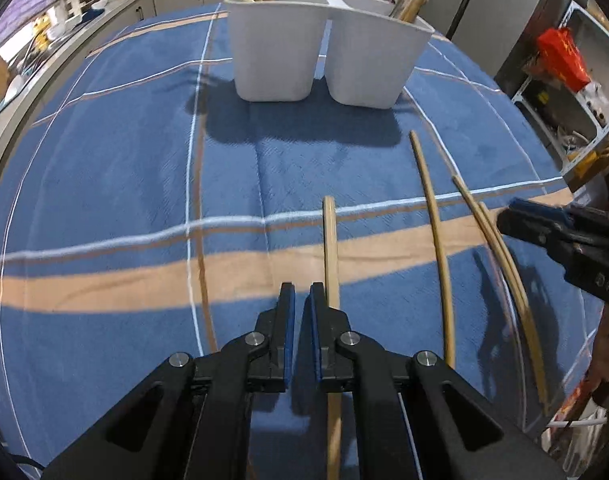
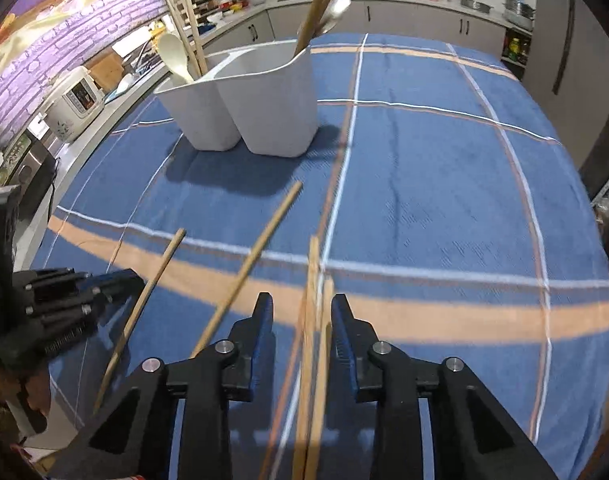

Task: Organize utensils
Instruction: 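Grasp one wooden chopstick with the left tool while the right tool grasps another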

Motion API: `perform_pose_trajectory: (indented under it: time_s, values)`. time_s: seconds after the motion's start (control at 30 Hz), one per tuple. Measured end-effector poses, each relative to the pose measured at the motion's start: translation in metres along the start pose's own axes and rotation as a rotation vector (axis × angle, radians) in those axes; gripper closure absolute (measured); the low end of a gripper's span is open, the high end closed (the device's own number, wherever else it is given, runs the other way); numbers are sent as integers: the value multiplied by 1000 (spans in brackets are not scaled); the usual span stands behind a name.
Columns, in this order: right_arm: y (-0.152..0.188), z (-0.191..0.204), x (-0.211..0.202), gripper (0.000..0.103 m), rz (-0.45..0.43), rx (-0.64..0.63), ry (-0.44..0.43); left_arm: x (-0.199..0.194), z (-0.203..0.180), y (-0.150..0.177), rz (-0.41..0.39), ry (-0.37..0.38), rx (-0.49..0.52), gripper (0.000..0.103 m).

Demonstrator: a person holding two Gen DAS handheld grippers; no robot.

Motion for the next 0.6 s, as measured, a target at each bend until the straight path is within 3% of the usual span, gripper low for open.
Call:
perform_pose_trajectory:
  time_s: [0.2,0.43,0.5,0.6]
  values:
    - [-16,12,32,79,63,-71,51,14,0,-17,36,1,37,96]
    - [-30,25,42,87,100,-118,91,20,0,-28,49,25,49,96]
    - [-32,31,43,94,102,-120,83,22,-3,-32,52,29,52,96]
    - [-32,38,42,95,85,-108,62,24,-4,-36,54,31,56,96]
Point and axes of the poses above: each gripper's, at about its wrist camera, not at the fingertips, and x roughly the way its jaws point, z to its left, y to its underside, the point moved 9 cm from there along x, roughly the way its jaws point, and after that the axes turned 15 degrees about y, right-handed, at the moved point
